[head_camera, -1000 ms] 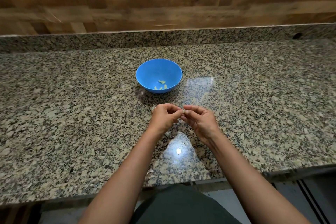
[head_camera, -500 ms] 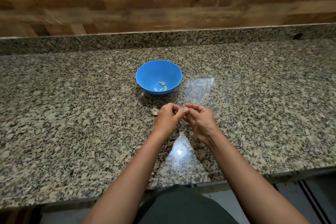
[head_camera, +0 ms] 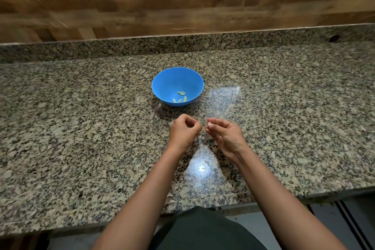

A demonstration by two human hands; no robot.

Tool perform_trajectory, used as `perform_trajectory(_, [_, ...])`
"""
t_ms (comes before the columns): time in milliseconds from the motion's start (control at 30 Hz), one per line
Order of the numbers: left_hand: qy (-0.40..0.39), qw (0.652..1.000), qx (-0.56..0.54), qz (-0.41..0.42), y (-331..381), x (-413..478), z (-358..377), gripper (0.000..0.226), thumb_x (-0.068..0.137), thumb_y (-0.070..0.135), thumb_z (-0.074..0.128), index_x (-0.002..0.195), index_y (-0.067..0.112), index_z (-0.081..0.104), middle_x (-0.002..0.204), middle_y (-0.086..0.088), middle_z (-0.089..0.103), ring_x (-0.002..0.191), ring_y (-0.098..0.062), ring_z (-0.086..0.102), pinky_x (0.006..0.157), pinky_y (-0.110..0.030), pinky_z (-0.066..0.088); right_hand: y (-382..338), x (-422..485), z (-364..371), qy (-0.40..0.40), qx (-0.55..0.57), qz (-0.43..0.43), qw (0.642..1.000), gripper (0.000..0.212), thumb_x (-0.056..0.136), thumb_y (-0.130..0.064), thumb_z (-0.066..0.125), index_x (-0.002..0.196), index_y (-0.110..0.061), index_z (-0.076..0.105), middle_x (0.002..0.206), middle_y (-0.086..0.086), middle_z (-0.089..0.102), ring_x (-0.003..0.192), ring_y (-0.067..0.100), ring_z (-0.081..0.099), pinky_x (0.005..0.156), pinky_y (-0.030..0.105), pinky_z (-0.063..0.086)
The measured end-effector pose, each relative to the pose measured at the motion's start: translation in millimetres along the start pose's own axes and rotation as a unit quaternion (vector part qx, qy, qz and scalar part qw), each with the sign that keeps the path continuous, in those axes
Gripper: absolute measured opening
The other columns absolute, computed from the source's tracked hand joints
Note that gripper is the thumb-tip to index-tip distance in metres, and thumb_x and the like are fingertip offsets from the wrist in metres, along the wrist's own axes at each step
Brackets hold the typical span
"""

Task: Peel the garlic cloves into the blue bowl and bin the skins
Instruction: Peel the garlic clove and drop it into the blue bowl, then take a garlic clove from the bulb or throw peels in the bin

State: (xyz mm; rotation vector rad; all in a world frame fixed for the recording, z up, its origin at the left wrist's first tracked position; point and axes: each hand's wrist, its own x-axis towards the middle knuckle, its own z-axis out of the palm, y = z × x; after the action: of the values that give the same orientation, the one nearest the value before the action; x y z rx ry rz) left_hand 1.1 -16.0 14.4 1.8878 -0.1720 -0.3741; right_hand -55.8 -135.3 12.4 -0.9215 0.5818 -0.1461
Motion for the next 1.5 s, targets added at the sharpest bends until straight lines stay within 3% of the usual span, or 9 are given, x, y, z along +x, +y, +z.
perform_trajectory(200, [0.005,0.999,0.044,0.0,-2.3,2.3,-1.4,0.013,0.085,0.005,0.06,0.08,0.016,0.062,0.085,-0.006,0.067,0.082,-0.022,0.066,0.081,-0.039,0.056,2.6,5.1,-4.0,0.006,-0.135,-0.034,0.99,0.023,0.08,0.007,0.064,0.098,-0.004,0.056,0.081,0.013,0.064,0.069,0.021,0.064,0.069,0.03,0.057])
perform_trajectory(333, [0.008,0.989,0.15,0.004,-6.5,1.1,-1.8,0.014,0.088,0.015,0.06,0.099,0.011,0.067,0.092,0.001,0.065,0.083,-0.011,0.06,0.071,-0.019,0.045,0.3,21.8,-2.5,0.053,-0.358,-0.091,0.928,0.027,0.082,-0.001,0.067,0.097,-0.017,0.051,0.086,0.011,0.063,0.078,0.026,0.066,0.071,0.043,0.055])
perform_trajectory(500, [-0.008,0.98,0.2,0.015,-12.8,-0.1,2.4,0.017,0.086,0.024,0.066,0.092,0.008,0.064,0.09,-0.004,0.065,0.082,-0.015,0.061,0.077,-0.029,0.054,-7.0,44.0,4.4,0.06,-0.482,-0.125,0.865,0.024,0.086,0.0,0.06,0.1,-0.016,0.048,0.087,0.006,0.058,0.067,0.011,0.057,0.053,0.021,0.048])
perform_trajectory(733, [0.009,0.972,0.232,0.041,-20.4,-2.5,0.9,0.006,0.086,0.009,0.062,0.084,0.004,0.058,0.086,-0.008,0.061,0.08,-0.021,0.058,0.067,-0.027,0.048,3.3,31.8,-7.6,0.082,-0.481,-0.16,0.858,0.01,0.09,-0.006,0.059,0.098,-0.01,0.061,0.098,0.005,0.064,0.088,0.015,0.06,0.074,0.017,0.048])
perform_trajectory(833, [0.016,0.974,0.218,0.054,-23.2,-6.8,-0.8,0.005,0.086,0.006,0.062,0.088,0.007,0.058,0.087,-0.005,0.061,0.079,-0.016,0.058,0.066,-0.018,0.048,9.8,11.7,-8.8,0.027,-0.551,-0.178,0.815,0.022,0.091,-0.016,0.058,0.111,-0.008,0.06,0.102,0.0,0.059,0.09,0.008,0.055,0.073,0.009,0.045])
perform_trajectory(967, [0.026,0.971,0.228,0.072,-28.4,-7.5,-3.6,0.017,0.089,0.006,0.059,0.106,0.006,0.063,0.102,-0.005,0.062,0.094,-0.015,0.059,0.086,-0.024,0.051,25.2,1.8,-5.4,-0.062,-0.645,-0.199,0.735,0.039,0.091,-0.022,0.057,0.128,-0.011,0.053,0.123,0.0,0.052,0.118,0.013,0.044,0.107,0.026,0.033])
perform_trajectory(1300, [0.059,0.976,0.208,0.024,-29.6,-18.0,-5.9,0.021,0.089,0.009,0.06,0.107,0.008,0.069,0.108,-0.006,0.068,0.098,-0.014,0.062,0.085,-0.016,0.043,40.0,-4.6,0.8,-0.124,-0.697,-0.312,0.634,0.013,0.085,-0.005,0.059,0.089,0.004,0.068,0.085,0.016,0.06,0.084,0.026,0.049,0.072,0.031,0.039])
perform_trajectory(1367, [0.068,0.984,0.166,-0.009,-31.1,-24.4,-5.7,0.021,0.089,0.009,0.06,0.108,0.009,0.068,0.108,-0.003,0.068,0.094,-0.011,0.06,0.079,-0.012,0.044,39.4,-5.6,-0.9,-0.124,-0.686,-0.294,0.655,0.013,0.088,-0.006,0.058,0.091,0.001,0.069,0.09,0.013,0.061,0.087,0.024,0.051,0.078,0.032,0.044])
perform_trajectory(1500, [0.102,0.991,0.015,-0.089,-35.4,-42.8,-12.7,0.015,0.087,0.008,0.063,0.099,0.014,0.069,0.102,0.002,0.068,0.088,-0.009,0.063,0.064,-0.011,0.048,30.9,-15.7,10.8,-0.077,-0.544,-0.141,0.824,0.012,0.087,-0.005,0.062,0.094,-0.007,0.07,0.09,0.004,0.068,0.083,0.014,0.063,0.079,0.025,0.054])
